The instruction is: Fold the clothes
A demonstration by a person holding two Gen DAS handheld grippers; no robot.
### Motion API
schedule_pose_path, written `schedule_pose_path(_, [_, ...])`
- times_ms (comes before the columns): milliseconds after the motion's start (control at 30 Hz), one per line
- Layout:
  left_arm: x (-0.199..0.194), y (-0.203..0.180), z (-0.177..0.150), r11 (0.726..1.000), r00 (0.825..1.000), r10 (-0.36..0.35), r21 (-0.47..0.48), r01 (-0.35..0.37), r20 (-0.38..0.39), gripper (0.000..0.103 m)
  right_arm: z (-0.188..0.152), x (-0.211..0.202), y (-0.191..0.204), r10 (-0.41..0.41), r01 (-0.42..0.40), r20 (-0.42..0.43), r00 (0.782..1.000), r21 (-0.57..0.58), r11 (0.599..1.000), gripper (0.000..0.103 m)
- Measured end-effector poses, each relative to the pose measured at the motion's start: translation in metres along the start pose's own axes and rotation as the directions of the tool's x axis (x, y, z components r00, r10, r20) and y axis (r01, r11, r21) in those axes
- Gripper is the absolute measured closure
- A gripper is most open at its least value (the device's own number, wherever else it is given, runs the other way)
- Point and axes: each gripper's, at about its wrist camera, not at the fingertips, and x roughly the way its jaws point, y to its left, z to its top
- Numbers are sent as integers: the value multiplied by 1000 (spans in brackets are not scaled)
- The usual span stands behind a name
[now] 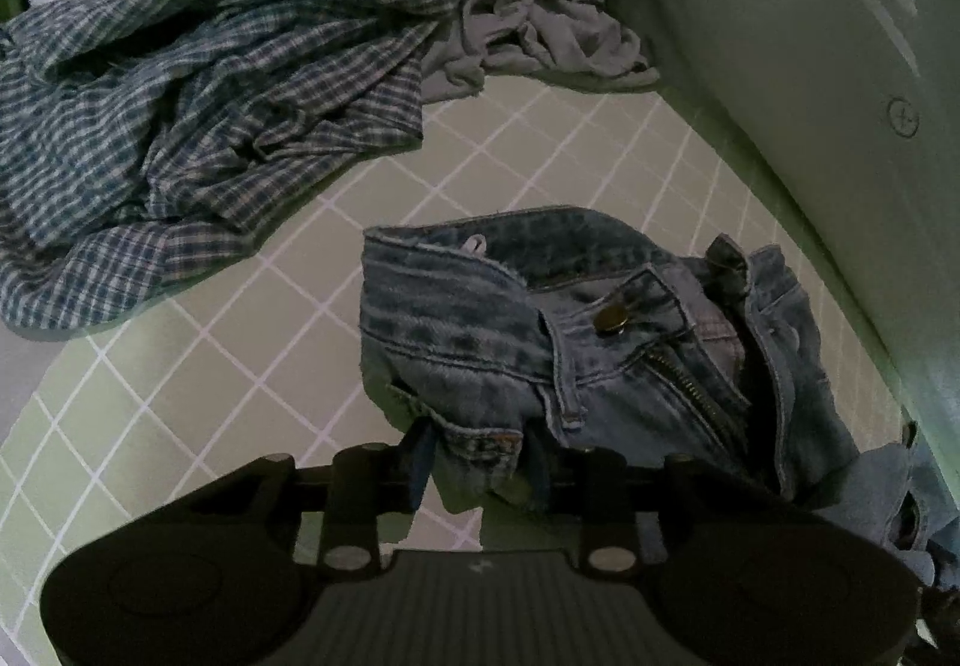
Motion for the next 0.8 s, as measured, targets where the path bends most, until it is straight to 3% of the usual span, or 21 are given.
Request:
schedule_pose_path(100, [4, 3, 3, 1000, 1000, -17, 2, 17, -10, 63, 0, 15, 27, -11, 11, -4, 1000, -112, 994, 27])
schedule_pose_path(167, [5, 5, 5, 1000, 999, -30, -3, 30, -10, 65, 6, 30, 37, -24, 21, -16, 1000, -155, 988, 29])
schedule_pose_path(200, [5, 6, 5, 999, 999, -38, -2, 38, -7, 69, 8, 31, 38, -28, 24, -25, 999, -161, 987, 42])
schedule_pose_path(233, [4, 6, 6, 999, 999, -45, -1, 45, -3, 70, 10, 31, 39, -34, 28, -31, 999, -170, 985, 65])
schedule_pose_path(267, [3, 6, 6, 999, 999, -47, -4, 47, 2, 71, 10, 26, 39, -46, 40, -25, 999, -192, 981, 78])
schedule_pose_path(300, [2, 6, 6, 999, 999, -46, -8, 46, 7, 73, 9, 18, 38, -58, 55, -8, 998, -210, 976, 98])
schedule_pose_path(367, [-1, 5, 5, 999, 999, -42, -17, 42, 18, 75, 7, 0, 33, -81, 85, 27, 996, -240, 967, 98])
schedule_pose_path(500, [-12, 4, -1, 999, 998, -24, -33, 26, 57, 78, 10, -44, 2, -154, 175, 122, 981, -192, 966, 99])
schedule_pose_path(567, [-21, 5, -5, 999, 996, -11, -40, 15, 85, 79, 14, -69, -28, -237, 266, 184, 954, -153, 952, 99])
schedule_pose_path(633, [-32, 7, -12, 999, 994, 19, -51, -13, 110, 79, 16, -92, -72, -350, 375, 210, 913, -89, 923, 99])
schedule_pose_path(700, [-43, 9, -19, 997, 990, 51, -62, -43, 135, 80, 19, -114, -115, -459, 476, 228, 859, -23, 879, 99])
schedule_pose_path(800, [-62, 22, -37, 990, 980, 118, -101, -102, 163, 80, 22, -148, -179, -611, 612, 239, 754, 79, 787, 99])
